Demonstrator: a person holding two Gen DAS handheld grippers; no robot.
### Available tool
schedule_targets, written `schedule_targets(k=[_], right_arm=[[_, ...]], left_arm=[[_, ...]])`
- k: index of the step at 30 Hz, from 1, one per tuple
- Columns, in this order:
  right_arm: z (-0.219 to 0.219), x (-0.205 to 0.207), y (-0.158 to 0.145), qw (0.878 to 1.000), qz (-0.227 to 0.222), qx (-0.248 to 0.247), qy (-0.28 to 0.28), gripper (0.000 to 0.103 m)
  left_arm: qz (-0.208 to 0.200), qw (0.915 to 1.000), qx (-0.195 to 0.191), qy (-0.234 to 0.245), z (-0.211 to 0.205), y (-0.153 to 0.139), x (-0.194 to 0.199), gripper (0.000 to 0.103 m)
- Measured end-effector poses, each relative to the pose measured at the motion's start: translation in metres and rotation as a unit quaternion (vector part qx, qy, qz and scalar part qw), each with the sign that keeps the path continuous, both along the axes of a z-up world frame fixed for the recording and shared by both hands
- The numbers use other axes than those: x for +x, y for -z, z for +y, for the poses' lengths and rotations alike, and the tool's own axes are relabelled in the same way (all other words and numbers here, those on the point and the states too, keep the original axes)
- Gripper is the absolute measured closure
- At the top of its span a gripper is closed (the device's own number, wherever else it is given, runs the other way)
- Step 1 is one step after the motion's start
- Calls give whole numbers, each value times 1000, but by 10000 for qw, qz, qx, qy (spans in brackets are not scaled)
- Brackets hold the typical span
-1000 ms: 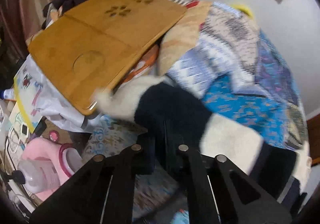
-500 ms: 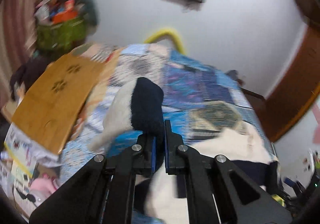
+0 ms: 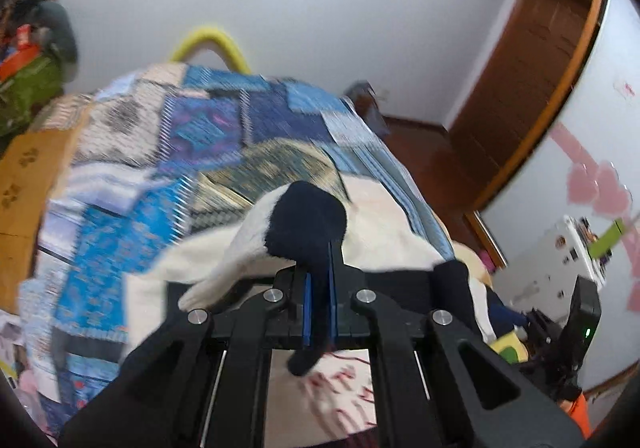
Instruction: Fold small clothes
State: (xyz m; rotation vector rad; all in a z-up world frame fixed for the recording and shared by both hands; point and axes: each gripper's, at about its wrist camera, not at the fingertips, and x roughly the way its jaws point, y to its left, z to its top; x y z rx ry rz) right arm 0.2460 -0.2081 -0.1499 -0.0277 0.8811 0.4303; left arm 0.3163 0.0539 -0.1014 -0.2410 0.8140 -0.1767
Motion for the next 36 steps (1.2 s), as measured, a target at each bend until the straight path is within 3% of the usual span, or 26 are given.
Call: schedule_targets(k=[4,9,12,13,14,20,24,26,30,36], right_arm=[[-31,0,5,9993,152,58,347,12],[-47,-4,3,9989,214,93,407,12],[-43,-8,-1,9993,125,90,331,12],[-41,-7,-1,9994,104,92,311,12],[-38,-7,-1,9995,101,103,288,12],[-20,-7,2,9998,128,112,105,12],[-12,-7,3,9999,128,92,45,12],[-8,-6,4,9999,146,69,39,12],[2,-6,4,9998,170,-5,-36,12],[23,-4,-1,9996,125,-164,-211,12]], left_arm=[[367,9987,-41,355,-36,31,7,97],[615,9939,608,680,-69,56,2,95],[630,9915,800,810,-69,58,-9,71],[589,9919,805,788,-64,56,-13,57],[532,9926,807,728,-58,54,-14,51],[330,9950,927,-170,25,37,-25,45],[590,9881,1052,-958,98,55,-19,44],[834,9851,983,-1136,122,72,-14,44],[1455,9810,354,-1236,159,119,2,44],[1755,9795,-203,-967,162,161,25,45]])
